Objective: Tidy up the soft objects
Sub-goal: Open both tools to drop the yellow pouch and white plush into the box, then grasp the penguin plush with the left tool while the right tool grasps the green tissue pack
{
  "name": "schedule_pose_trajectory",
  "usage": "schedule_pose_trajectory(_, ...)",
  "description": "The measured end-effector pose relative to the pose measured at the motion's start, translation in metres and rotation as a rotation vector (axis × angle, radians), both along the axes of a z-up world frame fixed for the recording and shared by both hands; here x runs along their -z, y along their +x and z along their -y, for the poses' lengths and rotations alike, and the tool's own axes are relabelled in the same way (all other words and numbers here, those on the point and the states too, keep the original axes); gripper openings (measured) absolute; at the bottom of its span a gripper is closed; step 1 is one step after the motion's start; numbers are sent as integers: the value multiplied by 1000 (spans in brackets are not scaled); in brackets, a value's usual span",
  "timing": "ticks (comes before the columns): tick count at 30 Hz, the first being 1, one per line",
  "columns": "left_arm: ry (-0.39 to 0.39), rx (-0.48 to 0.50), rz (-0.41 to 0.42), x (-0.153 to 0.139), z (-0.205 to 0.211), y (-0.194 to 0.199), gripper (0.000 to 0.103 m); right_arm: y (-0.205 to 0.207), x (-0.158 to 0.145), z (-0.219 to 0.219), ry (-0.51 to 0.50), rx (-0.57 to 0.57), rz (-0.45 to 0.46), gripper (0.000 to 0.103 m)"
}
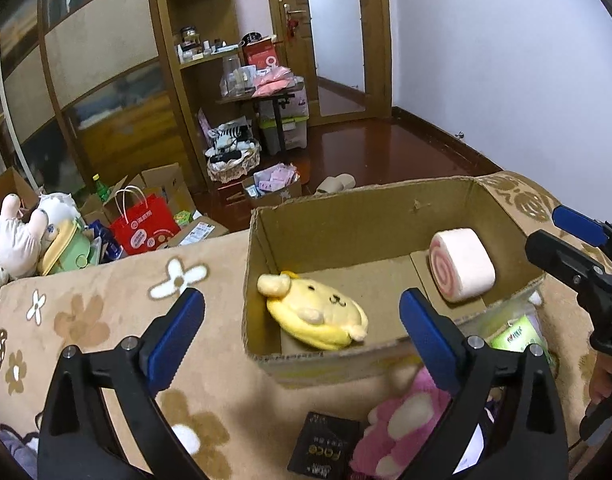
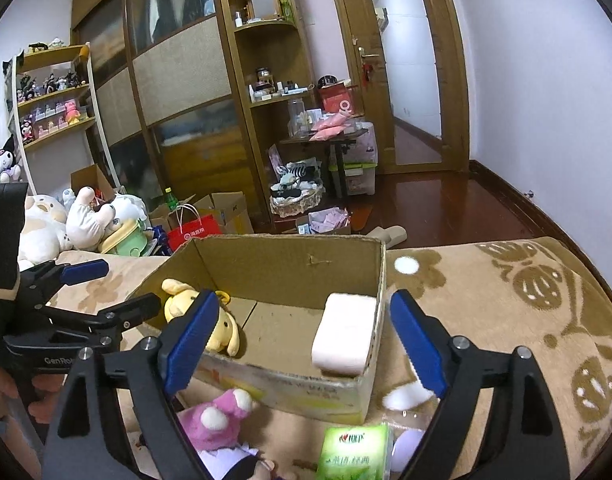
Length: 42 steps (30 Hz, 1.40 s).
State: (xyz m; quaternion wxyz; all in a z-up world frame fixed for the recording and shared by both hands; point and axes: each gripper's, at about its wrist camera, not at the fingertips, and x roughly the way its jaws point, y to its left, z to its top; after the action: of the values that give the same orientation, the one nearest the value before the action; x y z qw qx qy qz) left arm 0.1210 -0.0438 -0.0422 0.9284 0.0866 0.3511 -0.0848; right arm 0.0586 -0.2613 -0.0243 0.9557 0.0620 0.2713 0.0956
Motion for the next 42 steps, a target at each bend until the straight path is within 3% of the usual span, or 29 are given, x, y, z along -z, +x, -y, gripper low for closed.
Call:
schedule_pose_trajectory(6,22,-5,-45,-1,-6,-15,97,-17,-5,1,-14,8,-4,92)
schedule_pose_trajectory(10,-7,-33,-89,-1,-17,-25,97,-31,-8,2,-13,15,-13,92)
schedule_pose_trajectory(24,-6,-107,-138,-12,-30,-65,97,-67,-12,0,-27,20,-63,92)
schedule_pose_trajectory(42,21,-124,-267,10,-33,-83,97,-84,-1,5,-17,42,-124,92)
